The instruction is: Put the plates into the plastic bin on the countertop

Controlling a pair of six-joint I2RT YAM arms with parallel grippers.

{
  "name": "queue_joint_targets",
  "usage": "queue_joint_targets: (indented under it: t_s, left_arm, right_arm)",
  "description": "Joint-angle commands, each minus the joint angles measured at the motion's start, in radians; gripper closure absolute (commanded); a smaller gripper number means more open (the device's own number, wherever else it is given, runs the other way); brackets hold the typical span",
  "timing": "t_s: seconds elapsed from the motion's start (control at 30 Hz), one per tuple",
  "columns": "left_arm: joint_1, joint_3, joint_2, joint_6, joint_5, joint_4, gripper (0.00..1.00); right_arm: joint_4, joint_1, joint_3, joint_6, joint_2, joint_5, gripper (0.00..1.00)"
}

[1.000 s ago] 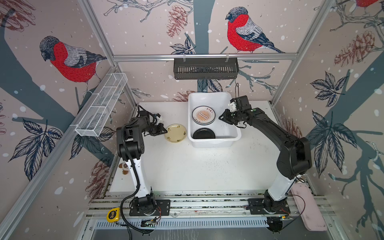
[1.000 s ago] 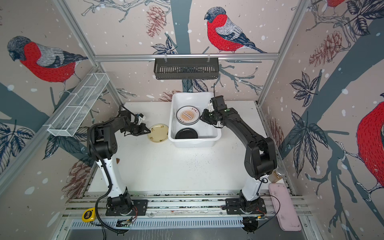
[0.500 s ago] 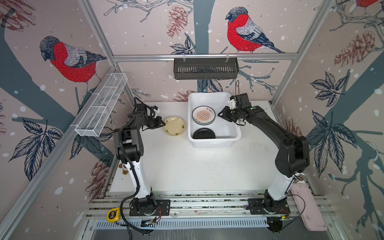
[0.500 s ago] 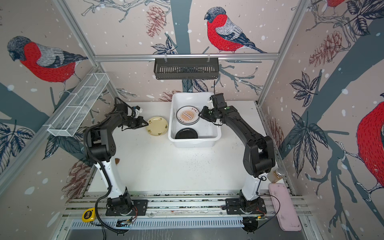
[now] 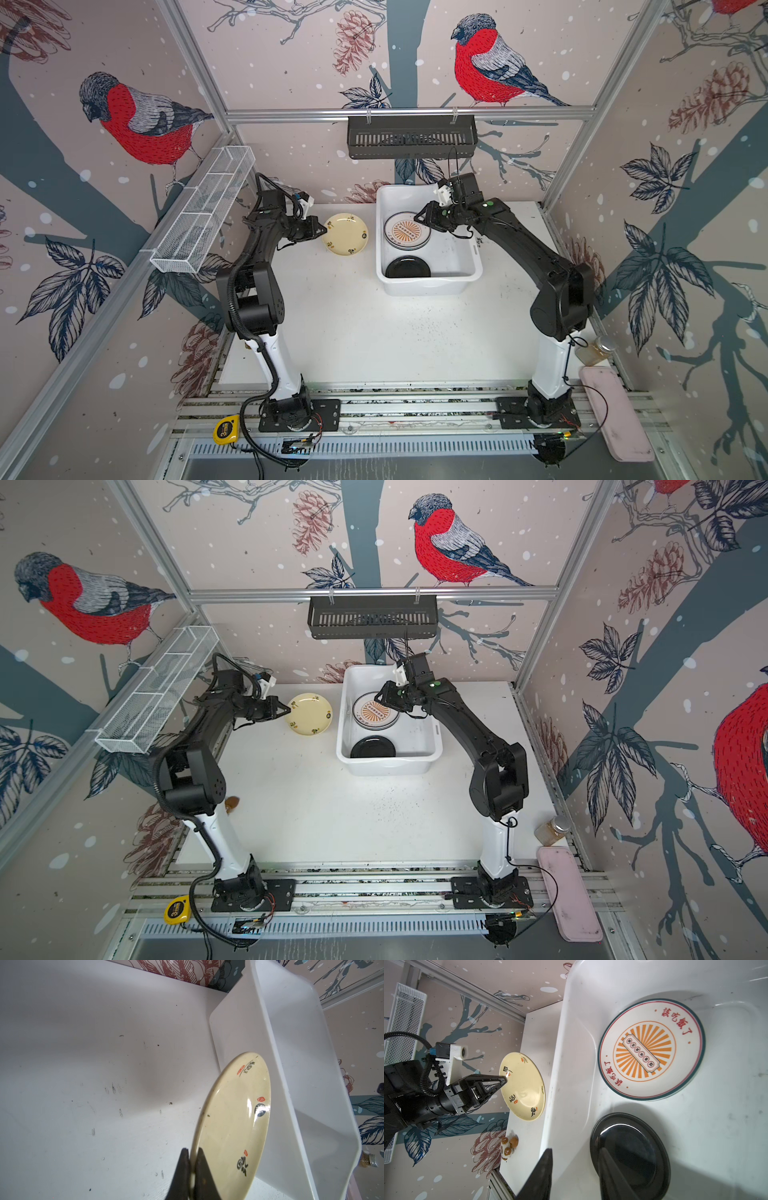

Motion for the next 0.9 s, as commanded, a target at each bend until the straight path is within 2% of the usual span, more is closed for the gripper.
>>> queue_joint_targets:
  t_s: [0.0,0.5,0.87]
  left_arm:
    - [0.001,0.015,-0.030,0.004,0.048,-0.010,1.00]
    - [-0.040,-0.014,-0.173,0.006,0.073,0.013,1.00]
    - [-0.109,-0.018,-0.188,-0.011,0.121,0.025,1.00]
  right_arm:
    - [-0.014,0.020,0.045,-0.008,0.024,-0.022,0.60]
    - [-0.017,0.107,0.207,-0.011,0.133,-0.081,0.57]
    - [-0.043,0.118,0.179,-0.039,0.114,-0.067,0.57]
